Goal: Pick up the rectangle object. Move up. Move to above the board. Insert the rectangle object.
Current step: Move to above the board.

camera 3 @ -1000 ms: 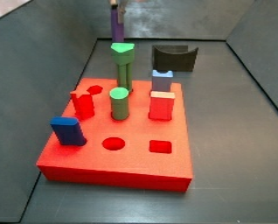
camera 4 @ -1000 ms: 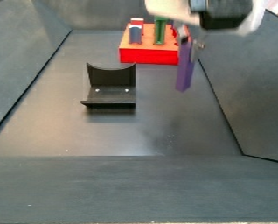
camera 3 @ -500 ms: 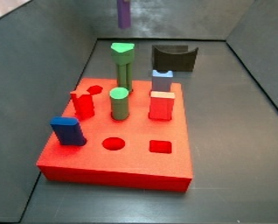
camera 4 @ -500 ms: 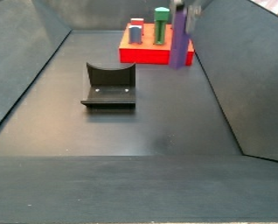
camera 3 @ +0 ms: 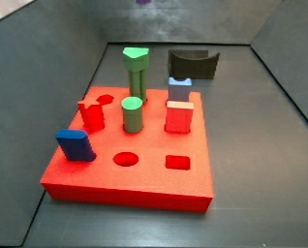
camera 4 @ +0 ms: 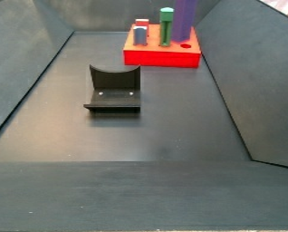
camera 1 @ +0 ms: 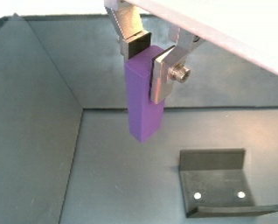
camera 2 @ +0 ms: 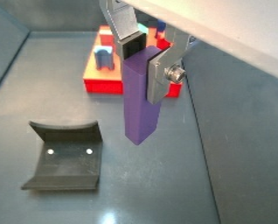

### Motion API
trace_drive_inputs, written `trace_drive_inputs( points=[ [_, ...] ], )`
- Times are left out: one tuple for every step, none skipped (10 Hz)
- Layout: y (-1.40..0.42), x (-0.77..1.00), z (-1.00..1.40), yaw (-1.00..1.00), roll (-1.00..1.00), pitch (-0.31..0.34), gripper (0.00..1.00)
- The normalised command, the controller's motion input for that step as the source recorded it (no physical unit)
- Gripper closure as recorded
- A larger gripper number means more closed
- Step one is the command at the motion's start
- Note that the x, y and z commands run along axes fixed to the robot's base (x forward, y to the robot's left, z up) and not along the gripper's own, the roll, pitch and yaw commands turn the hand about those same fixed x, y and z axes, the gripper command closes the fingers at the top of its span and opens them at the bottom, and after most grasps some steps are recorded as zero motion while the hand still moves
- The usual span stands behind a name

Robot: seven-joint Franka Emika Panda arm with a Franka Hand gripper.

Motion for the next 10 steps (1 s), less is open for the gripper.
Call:
trace_drive_inputs(
  points=[
    [0.01, 0.06, 0.66, -0.03, -0.04, 0.082, 1.00],
    [0.01, 0.03, 0.43, -0.03, -0.03, 0.078, 1.00],
    [0.00, 0.02, 0.26, -0.03, -0.02, 0.077, 1.00],
    [-1.00, 0.08, 0.13, 1.00, 0.04, 0.082, 1.00],
    [-1.00, 0.08, 0.11, 1.00, 0.04, 0.081, 1.00],
    [-1.00, 0.07, 0.12, 1.00, 0.06, 0.084, 1.00],
    [-1.00, 0.07, 0.12, 1.00, 0.05, 0.086, 1.00],
    [-1.00, 0.08, 0.13, 1.00, 0.05, 0.094, 1.00],
    [-1.00, 0.08, 0.13, 1.00, 0.05, 0.100, 1.00],
    [-1.00, 0.08, 0.13, 1.00, 0.05, 0.121, 1.00]
  ],
)
